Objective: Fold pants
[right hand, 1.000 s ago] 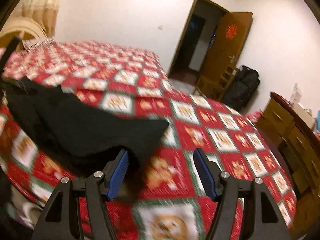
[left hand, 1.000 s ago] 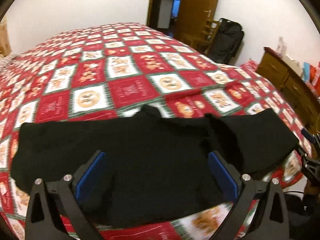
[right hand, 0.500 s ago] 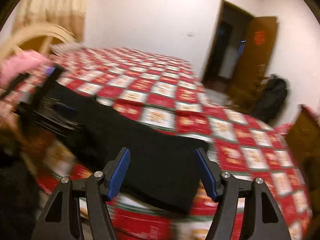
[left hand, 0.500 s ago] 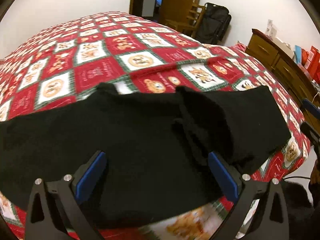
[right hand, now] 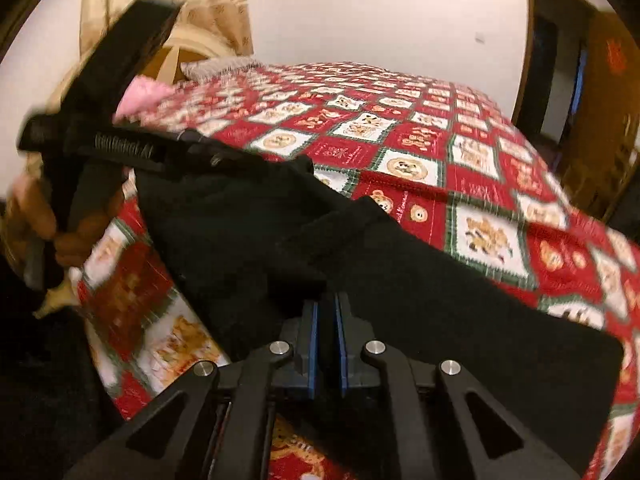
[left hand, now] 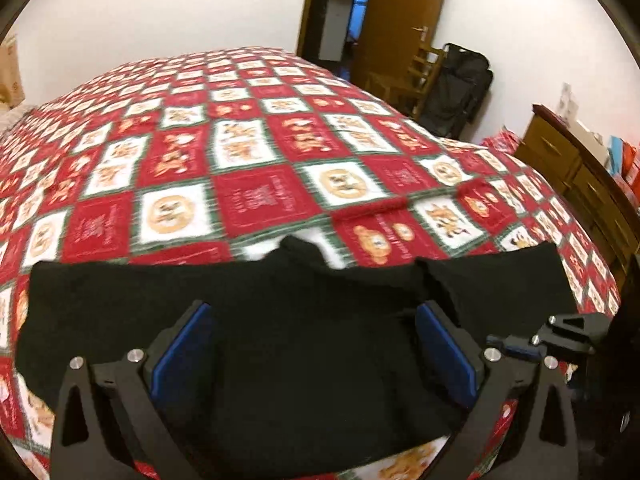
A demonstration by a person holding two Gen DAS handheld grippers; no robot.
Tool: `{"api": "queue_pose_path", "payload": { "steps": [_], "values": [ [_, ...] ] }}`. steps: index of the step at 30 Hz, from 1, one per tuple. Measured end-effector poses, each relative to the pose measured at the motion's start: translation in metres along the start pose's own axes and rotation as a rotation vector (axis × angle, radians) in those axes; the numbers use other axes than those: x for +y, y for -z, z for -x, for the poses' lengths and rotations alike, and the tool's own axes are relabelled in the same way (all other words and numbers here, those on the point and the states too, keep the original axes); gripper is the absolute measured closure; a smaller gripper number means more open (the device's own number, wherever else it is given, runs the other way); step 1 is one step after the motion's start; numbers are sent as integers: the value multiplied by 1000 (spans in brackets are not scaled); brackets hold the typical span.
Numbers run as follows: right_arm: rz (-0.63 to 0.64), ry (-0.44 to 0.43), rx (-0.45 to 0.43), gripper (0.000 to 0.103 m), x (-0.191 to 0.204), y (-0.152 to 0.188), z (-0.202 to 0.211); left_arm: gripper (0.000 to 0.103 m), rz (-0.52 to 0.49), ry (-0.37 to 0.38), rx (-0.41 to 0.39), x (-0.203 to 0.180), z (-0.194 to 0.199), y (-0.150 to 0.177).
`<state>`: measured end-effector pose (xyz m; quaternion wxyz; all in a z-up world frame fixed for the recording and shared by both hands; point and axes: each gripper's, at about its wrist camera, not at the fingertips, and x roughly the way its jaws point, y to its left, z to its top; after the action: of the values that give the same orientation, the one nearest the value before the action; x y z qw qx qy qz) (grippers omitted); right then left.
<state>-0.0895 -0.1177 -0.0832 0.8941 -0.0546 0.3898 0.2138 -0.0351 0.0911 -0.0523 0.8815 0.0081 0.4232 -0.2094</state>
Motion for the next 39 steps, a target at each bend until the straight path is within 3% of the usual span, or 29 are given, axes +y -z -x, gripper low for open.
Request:
{"api": "queue_pose_path", "payload": {
  "steps": [3,6,8,10,12,14,15,17,22,24,25,26,27,31,33,35,39],
  "values": [
    [3,-30,-2,95,-1,3,11,0,37,4,15,11,-3,6],
    [41,-60,39,95,9,9,8,0,70,72,66,13,-11,15],
    [74,-61,48,95,16,12,6,0,50,56,83,9,-15,22],
    [127,-47,67,87,24,13,3,0,22,21,85,5,-15,23],
    [157,-47,60,60,28,13,6,0,10,6,73,4,-12,22],
    [188,-56,38,46,32,12,13,0,17,14,52,7,-5,18],
    [203,-60,35,44,34,12,15,0,19,13,42,9,-2,17],
    [240,-66,42,44,40,13,15,0,17,-2,25,12,4,14],
    [382,62,76,44,55,17,-12,0,58,-38,20,28,7,14],
    [401,57,80,48,56,17,-19,0,97,-44,27,38,7,16],
    [378,32,80,59,54,15,-19,0,114,-43,29,41,7,16],
    [316,-12,82,86,47,10,-18,0,129,-40,30,44,8,17],
    [249,-42,74,91,39,5,-15,0,144,-39,29,48,9,17],
    [-31,-84,-39,93,-2,-11,3,0,175,-43,9,56,14,15],
    [-100,-117,-78,93,-8,-13,8,0,195,-39,4,60,15,14],
    [-82,-147,-62,93,4,-11,0,0,207,-36,3,62,14,14],
    [-54,-184,61,88,27,4,-37,0,203,-25,-1,59,14,13]
  ]
}}
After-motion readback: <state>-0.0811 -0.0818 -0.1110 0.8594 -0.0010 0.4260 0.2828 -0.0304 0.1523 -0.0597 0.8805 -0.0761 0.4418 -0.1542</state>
